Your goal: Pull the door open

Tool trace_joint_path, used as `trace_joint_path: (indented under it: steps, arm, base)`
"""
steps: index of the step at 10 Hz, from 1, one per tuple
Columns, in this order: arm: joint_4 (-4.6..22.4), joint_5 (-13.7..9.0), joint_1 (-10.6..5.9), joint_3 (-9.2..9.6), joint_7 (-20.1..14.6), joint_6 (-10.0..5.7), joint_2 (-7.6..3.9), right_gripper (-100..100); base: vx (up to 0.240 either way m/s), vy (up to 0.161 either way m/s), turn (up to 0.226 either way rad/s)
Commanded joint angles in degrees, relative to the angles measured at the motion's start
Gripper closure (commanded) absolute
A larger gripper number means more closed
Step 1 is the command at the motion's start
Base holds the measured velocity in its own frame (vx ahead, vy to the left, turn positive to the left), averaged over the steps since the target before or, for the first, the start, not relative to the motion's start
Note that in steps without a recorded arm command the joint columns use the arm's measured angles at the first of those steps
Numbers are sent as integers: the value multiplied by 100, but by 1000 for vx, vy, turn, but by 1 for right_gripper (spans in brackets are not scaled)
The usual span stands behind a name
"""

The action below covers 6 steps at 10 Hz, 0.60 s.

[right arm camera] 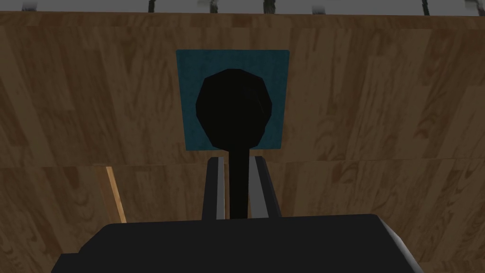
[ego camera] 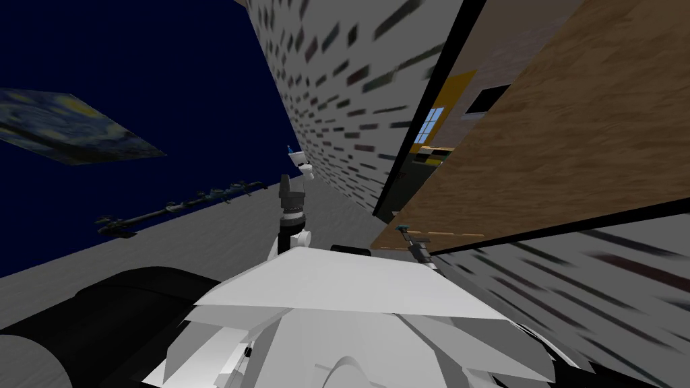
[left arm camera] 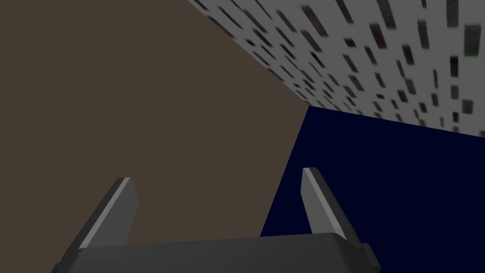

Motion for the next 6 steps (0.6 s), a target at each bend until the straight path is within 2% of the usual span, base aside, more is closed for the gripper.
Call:
trace_joint_path:
  steps: [1, 2, 3, 4, 5, 6]
  arm:
    - [81, -15, 12, -16, -7, -85, -41, 100]
    - [101, -17, 27, -16, -12, -121, -50, 100]
    - [101, -17, 27, -16, -12, -121, -50, 100]
    - [-22, 7, 76, 17, -19, -48, -20, 100]
    - [-72, -32, 47, 66, 11, 49, -5, 100]
    - [-72, -32, 47, 66, 11, 49, -5, 100]
  base:
    - [-201, -87, 161]
    - [-209, -89, 164]
    - [-142, -33, 48]
    - [-50, 2, -1]
    - [-151, -72, 170]
    - [-175, -57, 109]
